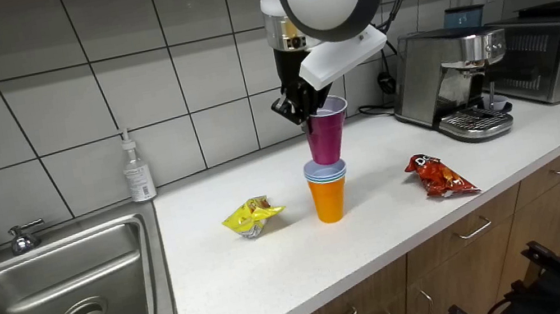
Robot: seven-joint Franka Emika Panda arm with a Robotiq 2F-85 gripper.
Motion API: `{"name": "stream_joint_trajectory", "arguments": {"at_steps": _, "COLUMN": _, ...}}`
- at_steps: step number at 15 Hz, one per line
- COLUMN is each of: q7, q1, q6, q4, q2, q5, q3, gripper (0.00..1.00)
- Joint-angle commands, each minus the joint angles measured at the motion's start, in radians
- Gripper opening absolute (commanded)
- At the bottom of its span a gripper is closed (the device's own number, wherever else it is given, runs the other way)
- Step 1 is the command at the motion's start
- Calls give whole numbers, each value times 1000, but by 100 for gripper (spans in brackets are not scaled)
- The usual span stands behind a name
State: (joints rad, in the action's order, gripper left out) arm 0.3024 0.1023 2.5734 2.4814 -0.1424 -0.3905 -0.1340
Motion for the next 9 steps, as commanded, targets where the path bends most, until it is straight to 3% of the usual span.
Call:
{"name": "stream_joint_trajectory", "arguments": {"at_steps": 1, "q7": -15, "q1": -21, "q6": -27, "q4": -7, "q2": -8, "q5": -13, "q3": -10, "gripper": 1}}
{"name": "stream_joint_trajectory", "arguments": {"at_steps": 9, "q7": -30, "q1": -20, "q6": -21, "q4": -28, "q2": 30, "q5": -6, "q3": -8, "gripper": 1}}
